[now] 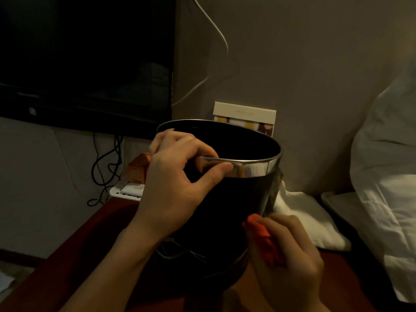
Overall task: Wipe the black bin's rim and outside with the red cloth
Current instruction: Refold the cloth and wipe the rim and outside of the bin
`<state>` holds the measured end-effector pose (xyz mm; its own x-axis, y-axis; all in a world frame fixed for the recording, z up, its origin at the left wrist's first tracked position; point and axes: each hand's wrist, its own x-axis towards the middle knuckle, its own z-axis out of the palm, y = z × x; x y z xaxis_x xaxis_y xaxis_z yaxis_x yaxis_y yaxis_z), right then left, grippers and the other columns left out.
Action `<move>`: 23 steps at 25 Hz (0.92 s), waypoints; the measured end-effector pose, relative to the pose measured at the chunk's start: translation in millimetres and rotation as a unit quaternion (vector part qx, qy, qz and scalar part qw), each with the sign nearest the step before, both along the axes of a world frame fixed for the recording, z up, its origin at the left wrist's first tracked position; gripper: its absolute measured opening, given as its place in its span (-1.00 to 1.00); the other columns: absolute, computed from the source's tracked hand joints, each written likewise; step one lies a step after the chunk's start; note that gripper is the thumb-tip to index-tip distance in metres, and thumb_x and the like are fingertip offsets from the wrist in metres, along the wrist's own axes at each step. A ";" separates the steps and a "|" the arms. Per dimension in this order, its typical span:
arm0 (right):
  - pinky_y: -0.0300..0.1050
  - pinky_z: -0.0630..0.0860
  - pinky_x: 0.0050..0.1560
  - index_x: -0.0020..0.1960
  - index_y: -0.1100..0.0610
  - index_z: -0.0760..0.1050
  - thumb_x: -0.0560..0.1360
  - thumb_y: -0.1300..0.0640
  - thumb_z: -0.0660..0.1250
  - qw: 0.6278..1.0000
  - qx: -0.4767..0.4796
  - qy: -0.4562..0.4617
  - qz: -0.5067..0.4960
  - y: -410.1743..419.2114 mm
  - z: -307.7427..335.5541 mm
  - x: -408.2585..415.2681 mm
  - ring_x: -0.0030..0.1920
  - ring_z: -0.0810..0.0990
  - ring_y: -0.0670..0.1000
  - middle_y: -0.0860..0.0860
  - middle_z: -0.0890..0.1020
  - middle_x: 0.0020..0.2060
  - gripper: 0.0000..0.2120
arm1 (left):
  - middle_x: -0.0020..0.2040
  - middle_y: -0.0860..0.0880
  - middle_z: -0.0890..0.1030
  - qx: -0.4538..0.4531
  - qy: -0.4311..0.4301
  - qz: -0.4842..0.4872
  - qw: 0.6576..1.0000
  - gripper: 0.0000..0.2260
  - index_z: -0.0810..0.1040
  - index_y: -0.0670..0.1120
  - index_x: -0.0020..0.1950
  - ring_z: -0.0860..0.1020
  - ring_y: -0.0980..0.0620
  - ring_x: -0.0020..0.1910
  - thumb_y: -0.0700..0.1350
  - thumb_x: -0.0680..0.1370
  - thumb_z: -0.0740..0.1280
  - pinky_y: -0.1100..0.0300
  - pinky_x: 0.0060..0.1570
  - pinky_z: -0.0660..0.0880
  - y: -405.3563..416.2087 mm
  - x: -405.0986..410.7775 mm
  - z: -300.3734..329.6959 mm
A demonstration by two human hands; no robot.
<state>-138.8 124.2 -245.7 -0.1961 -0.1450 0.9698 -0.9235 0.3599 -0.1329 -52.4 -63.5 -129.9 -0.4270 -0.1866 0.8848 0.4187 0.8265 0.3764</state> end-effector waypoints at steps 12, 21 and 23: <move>-0.09 0.57 -0.22 -0.13 0.26 0.74 0.36 0.24 0.61 0.999 0.034 0.028 0.009 -14.9 -19.6 10.3 -0.29 0.60 0.08 0.12 0.68 -0.17 -0.87 | -0.13 0.18 0.50 -0.008 0.008 -0.010 1.000 -0.86 0.50 0.11 -0.12 0.37 0.32 0.03 0.14 0.44 0.35 0.06 0.10 0.34 -2.2 -1.1 -0.4; -0.14 0.56 -0.21 -0.12 0.25 0.74 0.39 0.23 0.59 0.999 0.034 0.022 0.020 -16.1 -21.6 11.2 -0.27 0.59 0.05 0.11 0.67 -0.16 -0.89 | -0.09 0.16 0.50 -0.002 0.000 -0.010 1.000 -0.86 0.50 0.12 -0.12 0.39 0.27 0.04 0.15 0.44 0.35 0.06 0.08 0.37 -3.6 -1.2 -0.5; -0.10 0.55 -0.26 -0.14 0.23 0.74 0.34 0.26 0.62 0.997 0.052 0.040 0.027 -17.3 -25.6 10.8 -0.28 0.57 0.06 0.12 0.68 -0.17 -0.87 | -0.12 0.18 0.50 -0.001 -0.003 -0.012 1.000 -0.85 0.50 0.11 -0.12 0.39 0.25 0.05 0.16 0.44 0.34 0.04 0.09 0.37 -4.9 -1.2 -0.4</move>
<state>-128.0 106.8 -271.3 -0.1086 -0.2547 0.9609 -0.9479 0.3179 -0.0229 -53.6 -68.4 -130.3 -0.4359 -0.1738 0.8831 0.4362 0.8174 0.3762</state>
